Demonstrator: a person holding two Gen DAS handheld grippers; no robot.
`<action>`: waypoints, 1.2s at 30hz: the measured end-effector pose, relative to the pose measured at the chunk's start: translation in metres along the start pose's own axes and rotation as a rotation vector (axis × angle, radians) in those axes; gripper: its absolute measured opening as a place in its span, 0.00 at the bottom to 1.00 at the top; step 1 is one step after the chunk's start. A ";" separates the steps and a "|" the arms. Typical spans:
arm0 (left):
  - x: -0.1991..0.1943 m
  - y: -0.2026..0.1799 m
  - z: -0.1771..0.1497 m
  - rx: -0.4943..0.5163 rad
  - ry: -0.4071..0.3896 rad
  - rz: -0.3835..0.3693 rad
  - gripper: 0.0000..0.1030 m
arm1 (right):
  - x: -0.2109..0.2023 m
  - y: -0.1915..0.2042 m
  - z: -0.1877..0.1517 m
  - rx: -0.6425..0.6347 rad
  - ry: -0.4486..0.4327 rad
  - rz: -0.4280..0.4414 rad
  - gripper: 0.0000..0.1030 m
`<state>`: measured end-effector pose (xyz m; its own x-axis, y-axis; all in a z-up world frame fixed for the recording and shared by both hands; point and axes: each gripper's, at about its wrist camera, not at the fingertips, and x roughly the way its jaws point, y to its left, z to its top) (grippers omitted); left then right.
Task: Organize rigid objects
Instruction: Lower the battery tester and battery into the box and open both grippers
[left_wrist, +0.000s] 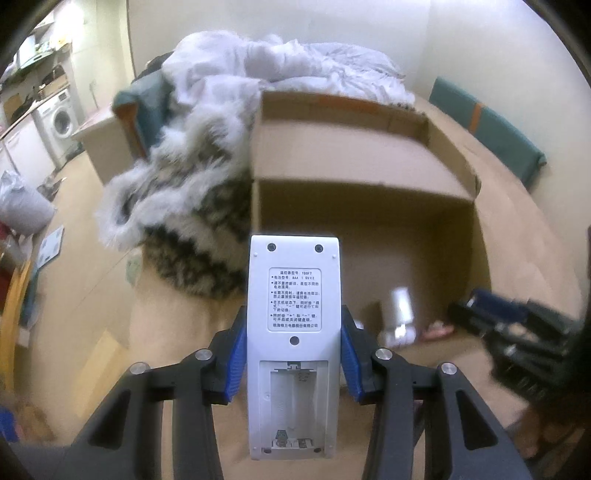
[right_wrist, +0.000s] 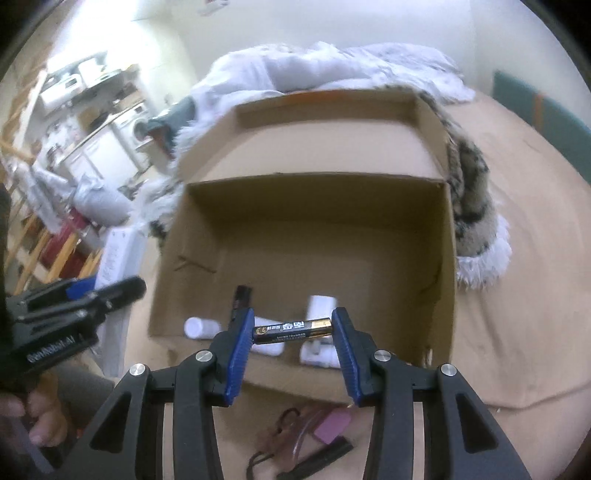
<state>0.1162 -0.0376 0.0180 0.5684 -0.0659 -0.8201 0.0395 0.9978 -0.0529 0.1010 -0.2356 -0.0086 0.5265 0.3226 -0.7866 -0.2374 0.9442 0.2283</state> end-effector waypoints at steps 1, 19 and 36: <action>0.003 -0.004 0.004 0.009 -0.008 0.001 0.39 | 0.005 -0.003 0.002 0.004 0.010 -0.017 0.44; 0.062 -0.020 0.000 0.039 -0.040 -0.003 0.39 | 0.053 -0.026 -0.004 0.128 0.177 -0.063 0.44; 0.075 -0.023 -0.008 0.064 0.021 0.034 0.51 | 0.066 -0.022 -0.007 0.159 0.232 -0.068 0.44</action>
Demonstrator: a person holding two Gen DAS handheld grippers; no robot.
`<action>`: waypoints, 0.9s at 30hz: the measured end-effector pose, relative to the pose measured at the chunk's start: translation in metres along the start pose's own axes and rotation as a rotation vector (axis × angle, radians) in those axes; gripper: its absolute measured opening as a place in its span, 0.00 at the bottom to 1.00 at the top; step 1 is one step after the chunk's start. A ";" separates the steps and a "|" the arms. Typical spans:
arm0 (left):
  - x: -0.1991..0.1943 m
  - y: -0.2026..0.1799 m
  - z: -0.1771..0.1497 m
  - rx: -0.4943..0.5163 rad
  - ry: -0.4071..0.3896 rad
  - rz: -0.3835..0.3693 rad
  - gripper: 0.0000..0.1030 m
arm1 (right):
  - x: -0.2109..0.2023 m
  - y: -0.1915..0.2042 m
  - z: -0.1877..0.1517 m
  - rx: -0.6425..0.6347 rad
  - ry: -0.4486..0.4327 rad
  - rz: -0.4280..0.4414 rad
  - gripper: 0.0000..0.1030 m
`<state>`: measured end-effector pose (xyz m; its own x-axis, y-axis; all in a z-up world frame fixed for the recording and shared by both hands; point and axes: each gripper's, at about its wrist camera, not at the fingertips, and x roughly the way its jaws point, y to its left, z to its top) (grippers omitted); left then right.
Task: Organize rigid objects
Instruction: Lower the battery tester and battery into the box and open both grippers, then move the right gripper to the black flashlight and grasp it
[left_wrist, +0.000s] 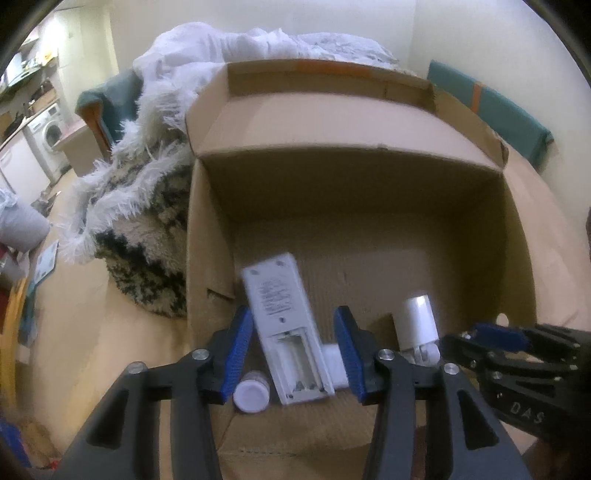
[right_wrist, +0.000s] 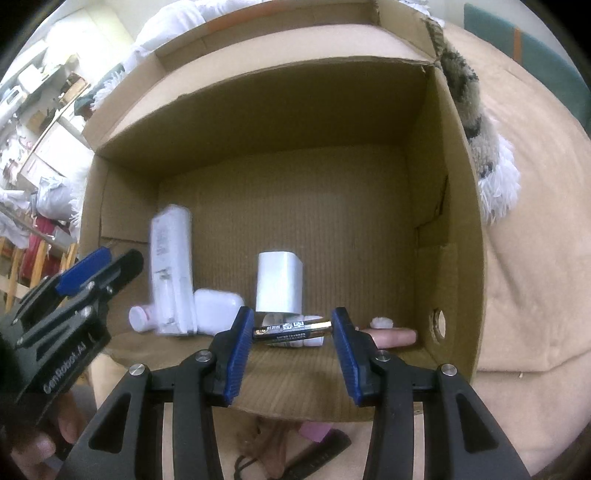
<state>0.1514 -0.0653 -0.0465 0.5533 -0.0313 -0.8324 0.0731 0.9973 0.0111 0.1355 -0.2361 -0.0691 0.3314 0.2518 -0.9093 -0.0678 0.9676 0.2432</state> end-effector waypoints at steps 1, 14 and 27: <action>0.000 -0.001 0.000 0.003 0.005 0.010 0.56 | 0.000 -0.001 0.001 0.007 -0.003 0.006 0.44; -0.017 0.004 0.005 -0.029 -0.016 0.034 0.71 | -0.026 -0.013 0.010 0.066 -0.120 0.040 0.99; -0.032 0.001 0.000 -0.033 -0.034 -0.006 0.71 | -0.046 -0.021 0.013 0.087 -0.241 0.070 1.00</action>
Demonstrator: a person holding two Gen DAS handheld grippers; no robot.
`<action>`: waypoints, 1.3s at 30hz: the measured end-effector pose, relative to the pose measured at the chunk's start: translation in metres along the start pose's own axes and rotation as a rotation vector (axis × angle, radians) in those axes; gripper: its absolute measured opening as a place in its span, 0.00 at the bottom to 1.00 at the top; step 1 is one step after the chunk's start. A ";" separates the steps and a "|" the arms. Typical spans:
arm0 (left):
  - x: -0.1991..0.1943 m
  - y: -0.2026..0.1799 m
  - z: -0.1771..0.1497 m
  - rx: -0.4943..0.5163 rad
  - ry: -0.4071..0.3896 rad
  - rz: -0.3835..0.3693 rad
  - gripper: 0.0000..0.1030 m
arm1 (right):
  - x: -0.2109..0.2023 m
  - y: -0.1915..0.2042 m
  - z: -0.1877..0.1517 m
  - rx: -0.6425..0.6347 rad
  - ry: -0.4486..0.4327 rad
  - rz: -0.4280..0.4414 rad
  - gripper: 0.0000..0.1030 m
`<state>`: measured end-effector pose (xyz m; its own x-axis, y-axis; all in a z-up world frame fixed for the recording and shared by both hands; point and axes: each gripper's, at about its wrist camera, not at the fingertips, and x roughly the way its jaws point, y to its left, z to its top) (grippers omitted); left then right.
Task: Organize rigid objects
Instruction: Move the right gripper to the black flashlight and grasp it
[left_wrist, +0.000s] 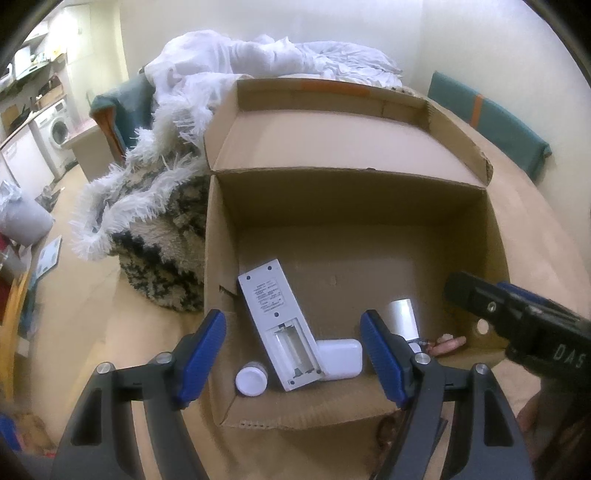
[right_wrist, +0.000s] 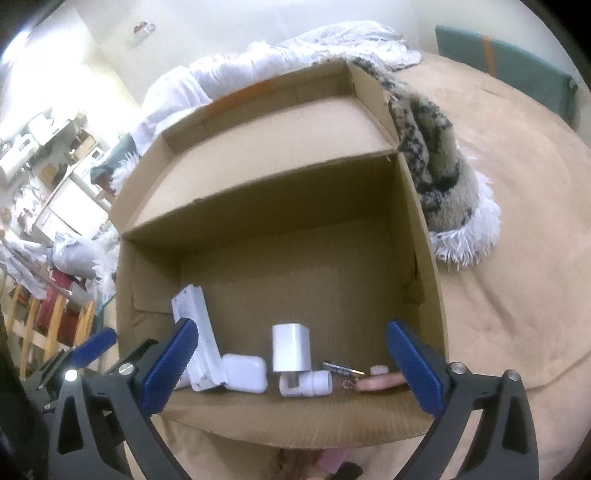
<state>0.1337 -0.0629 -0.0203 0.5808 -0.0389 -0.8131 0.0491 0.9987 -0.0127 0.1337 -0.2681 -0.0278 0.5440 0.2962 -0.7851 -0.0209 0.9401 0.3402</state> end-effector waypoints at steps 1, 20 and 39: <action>-0.001 0.000 0.000 0.003 -0.001 0.002 0.71 | 0.000 0.001 0.000 0.001 -0.002 0.003 1.00; -0.031 0.030 -0.025 -0.076 0.046 -0.016 0.71 | -0.036 0.011 -0.028 -0.053 -0.058 -0.004 1.00; -0.042 0.061 -0.074 -0.150 0.173 0.074 0.71 | -0.012 -0.031 -0.101 0.170 0.224 -0.128 1.00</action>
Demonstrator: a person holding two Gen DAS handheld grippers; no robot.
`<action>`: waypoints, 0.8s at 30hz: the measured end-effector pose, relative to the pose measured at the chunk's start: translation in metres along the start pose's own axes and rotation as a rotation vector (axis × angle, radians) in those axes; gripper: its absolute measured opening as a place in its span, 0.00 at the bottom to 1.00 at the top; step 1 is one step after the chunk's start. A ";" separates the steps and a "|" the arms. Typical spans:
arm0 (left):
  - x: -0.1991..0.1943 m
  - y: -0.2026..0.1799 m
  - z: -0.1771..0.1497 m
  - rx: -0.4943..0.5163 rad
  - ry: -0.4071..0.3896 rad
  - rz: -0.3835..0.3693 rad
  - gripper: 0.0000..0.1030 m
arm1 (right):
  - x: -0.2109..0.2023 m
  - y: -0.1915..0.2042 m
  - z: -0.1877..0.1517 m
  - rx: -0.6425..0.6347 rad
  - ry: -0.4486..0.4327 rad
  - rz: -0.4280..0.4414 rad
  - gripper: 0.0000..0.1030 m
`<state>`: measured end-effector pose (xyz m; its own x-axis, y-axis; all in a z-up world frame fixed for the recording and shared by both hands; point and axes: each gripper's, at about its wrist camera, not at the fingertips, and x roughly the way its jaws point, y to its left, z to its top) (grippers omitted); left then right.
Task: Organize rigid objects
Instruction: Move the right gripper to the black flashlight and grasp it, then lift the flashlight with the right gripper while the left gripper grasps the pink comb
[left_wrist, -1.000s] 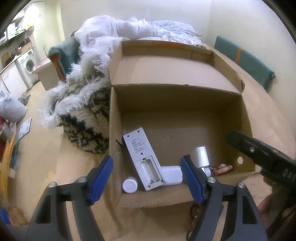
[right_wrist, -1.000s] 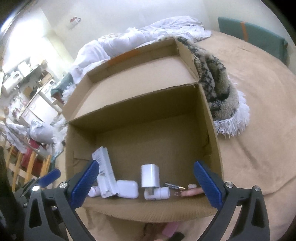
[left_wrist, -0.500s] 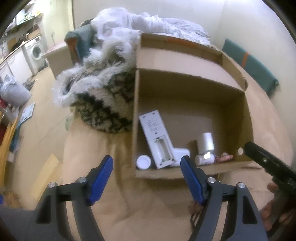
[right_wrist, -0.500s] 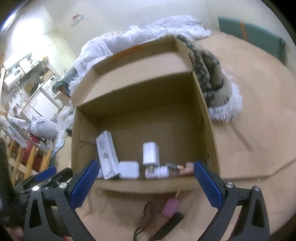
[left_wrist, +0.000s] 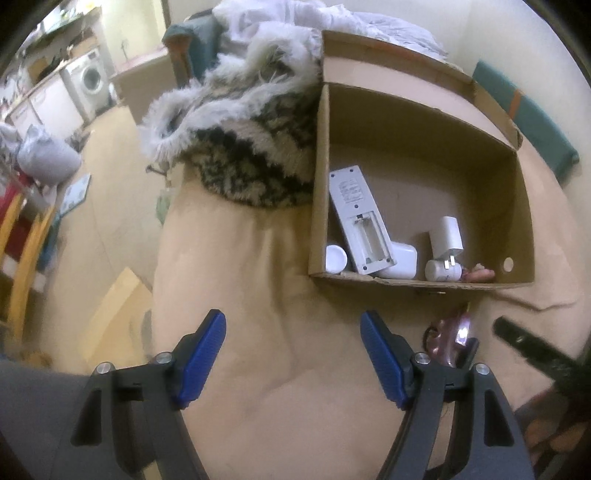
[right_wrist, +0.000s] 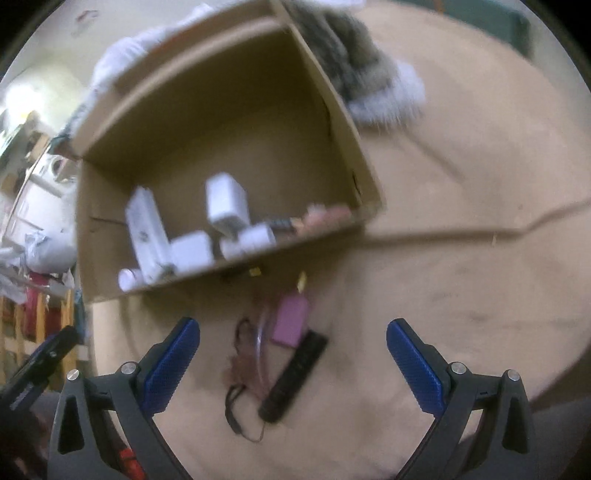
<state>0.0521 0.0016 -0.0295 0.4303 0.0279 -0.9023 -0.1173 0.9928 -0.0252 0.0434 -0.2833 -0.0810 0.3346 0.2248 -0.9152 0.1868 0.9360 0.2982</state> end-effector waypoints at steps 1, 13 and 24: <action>0.000 0.001 0.000 -0.010 0.004 -0.003 0.71 | 0.006 -0.004 -0.001 0.023 0.031 0.006 0.89; 0.001 -0.003 0.003 -0.032 0.022 -0.038 0.71 | 0.061 -0.011 -0.026 0.113 0.247 -0.006 0.34; 0.013 -0.003 -0.001 -0.010 0.048 -0.009 0.71 | 0.039 0.011 -0.040 -0.032 0.139 -0.096 0.19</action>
<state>0.0570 -0.0016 -0.0418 0.3884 0.0130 -0.9214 -0.1223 0.9918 -0.0375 0.0215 -0.2529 -0.1247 0.1852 0.1668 -0.9684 0.1816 0.9627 0.2005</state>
